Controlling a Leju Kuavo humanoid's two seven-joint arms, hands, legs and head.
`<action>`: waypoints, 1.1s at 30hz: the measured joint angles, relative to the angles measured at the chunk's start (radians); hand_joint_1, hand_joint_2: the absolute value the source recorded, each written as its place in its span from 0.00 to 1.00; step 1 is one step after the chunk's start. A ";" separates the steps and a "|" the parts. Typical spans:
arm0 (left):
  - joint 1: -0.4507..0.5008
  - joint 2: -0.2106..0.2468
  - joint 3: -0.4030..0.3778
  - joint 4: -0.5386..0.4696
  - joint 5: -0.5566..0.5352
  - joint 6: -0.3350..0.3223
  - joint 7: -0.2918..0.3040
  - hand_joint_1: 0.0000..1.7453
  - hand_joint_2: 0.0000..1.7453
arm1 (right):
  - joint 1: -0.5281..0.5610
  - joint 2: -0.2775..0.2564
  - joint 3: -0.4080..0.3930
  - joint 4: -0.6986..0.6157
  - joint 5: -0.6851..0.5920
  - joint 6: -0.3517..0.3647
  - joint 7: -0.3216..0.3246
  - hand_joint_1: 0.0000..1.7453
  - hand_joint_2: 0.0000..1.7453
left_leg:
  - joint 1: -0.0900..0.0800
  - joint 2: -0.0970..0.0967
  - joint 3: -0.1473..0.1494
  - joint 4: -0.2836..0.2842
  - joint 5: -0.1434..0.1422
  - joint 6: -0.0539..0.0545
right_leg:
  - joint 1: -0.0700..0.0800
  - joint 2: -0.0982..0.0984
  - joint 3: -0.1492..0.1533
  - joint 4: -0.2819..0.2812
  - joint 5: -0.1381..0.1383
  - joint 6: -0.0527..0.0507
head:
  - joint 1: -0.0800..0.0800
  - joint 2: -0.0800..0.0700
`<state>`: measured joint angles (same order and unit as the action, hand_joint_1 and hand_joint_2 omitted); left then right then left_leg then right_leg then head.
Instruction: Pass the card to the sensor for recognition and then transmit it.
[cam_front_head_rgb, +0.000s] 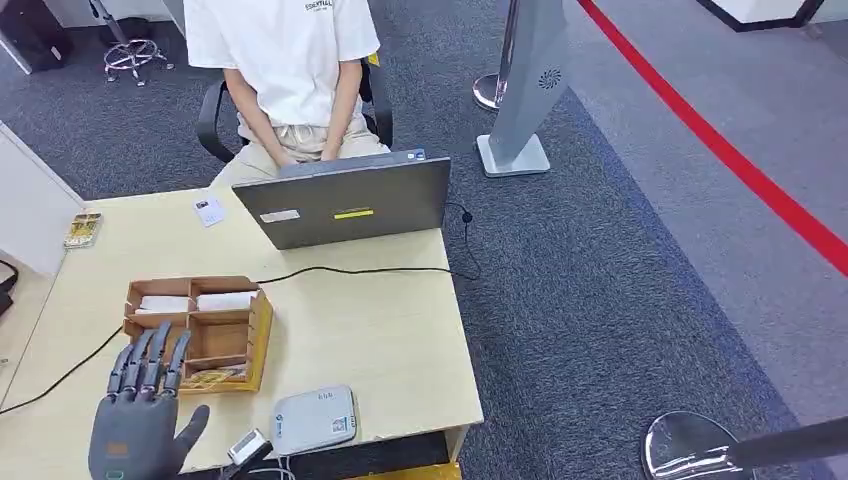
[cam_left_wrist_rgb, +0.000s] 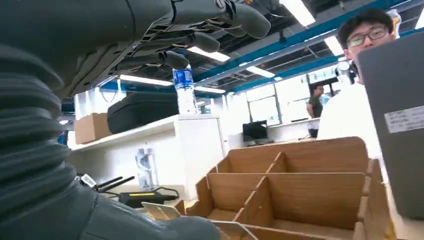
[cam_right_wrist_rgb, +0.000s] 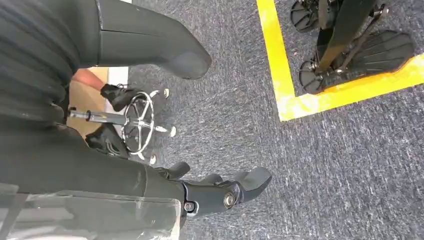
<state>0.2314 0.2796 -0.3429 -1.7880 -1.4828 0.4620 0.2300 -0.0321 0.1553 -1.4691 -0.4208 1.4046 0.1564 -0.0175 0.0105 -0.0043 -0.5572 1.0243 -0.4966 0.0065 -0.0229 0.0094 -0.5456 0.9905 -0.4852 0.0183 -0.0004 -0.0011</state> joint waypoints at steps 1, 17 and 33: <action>0.002 -0.002 0.004 0.004 -0.002 0.003 0.001 0.00 1.00 | 0.000 0.000 0.000 0.000 0.000 0.000 0.000 0.00 1.00 | 0.000 0.000 0.000 0.000 0.000 0.000 | 0.000 0.000 0.000 0.000 0.000 0.000 | 0.000 0.000; 0.013 -0.039 0.060 0.078 -0.009 0.014 0.011 0.00 1.00 | 0.000 0.000 -0.014 -0.003 0.018 0.000 0.003 0.00 1.00 | 0.000 0.000 0.000 0.000 0.000 0.000 | 0.000 0.000 0.000 0.000 0.000 0.000 | 0.000 0.000; -0.036 -0.075 0.076 0.172 -0.031 0.014 0.002 0.00 1.00 | -0.001 0.000 -0.013 0.001 0.023 -0.003 0.003 0.00 1.00 | 0.000 0.000 0.000 0.000 0.000 0.000 | 0.000 0.000 0.000 0.000 0.000 0.000 | 0.000 0.000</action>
<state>0.1950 0.2045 -0.2666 -1.6163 -1.5137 0.4757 0.2319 -0.0335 0.1556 -1.4824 -0.4200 1.4279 0.1533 -0.0141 0.0104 -0.0044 -0.5571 1.0243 -0.4966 0.0065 -0.0229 0.0093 -0.5455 0.9905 -0.4851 0.0183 0.0000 -0.0011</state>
